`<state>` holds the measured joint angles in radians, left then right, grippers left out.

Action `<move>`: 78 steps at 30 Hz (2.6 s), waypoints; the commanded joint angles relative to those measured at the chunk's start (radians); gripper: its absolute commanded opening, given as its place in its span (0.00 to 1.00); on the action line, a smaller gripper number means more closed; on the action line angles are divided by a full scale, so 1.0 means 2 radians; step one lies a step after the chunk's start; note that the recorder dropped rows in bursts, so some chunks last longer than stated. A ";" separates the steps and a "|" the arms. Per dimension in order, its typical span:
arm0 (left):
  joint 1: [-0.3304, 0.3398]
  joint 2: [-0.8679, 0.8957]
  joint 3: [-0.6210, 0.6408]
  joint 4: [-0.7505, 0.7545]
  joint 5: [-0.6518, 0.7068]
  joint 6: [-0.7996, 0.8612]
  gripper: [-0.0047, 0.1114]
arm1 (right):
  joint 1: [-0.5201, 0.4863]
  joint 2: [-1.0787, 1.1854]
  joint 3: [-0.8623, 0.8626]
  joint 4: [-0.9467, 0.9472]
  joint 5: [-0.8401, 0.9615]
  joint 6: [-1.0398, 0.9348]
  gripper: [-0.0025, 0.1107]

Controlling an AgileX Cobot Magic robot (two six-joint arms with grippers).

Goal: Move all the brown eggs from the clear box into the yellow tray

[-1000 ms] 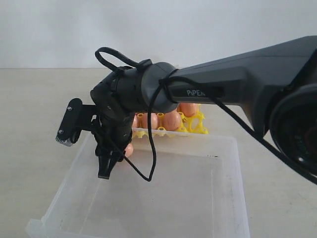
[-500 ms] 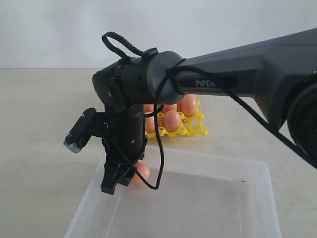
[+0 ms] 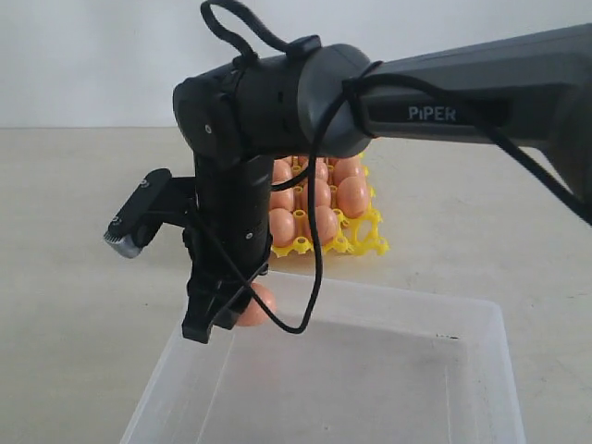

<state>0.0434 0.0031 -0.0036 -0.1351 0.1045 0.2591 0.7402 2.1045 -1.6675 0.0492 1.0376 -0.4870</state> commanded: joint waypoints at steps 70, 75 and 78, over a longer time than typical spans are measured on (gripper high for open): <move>-0.003 -0.002 0.002 -0.001 -0.003 0.001 0.08 | -0.528 -0.351 0.409 0.848 -0.026 -0.709 0.02; -0.003 -0.002 0.002 -0.001 -0.003 0.001 0.08 | -0.528 -0.424 0.409 0.848 -0.128 -0.802 0.02; -0.003 -0.002 0.002 -0.001 -0.003 0.001 0.08 | -0.528 -0.451 0.401 0.848 -0.179 -0.822 0.02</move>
<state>0.0434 0.0031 -0.0036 -0.1351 0.1045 0.2591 -0.3128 1.2501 -0.8475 1.7335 0.7789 -2.0756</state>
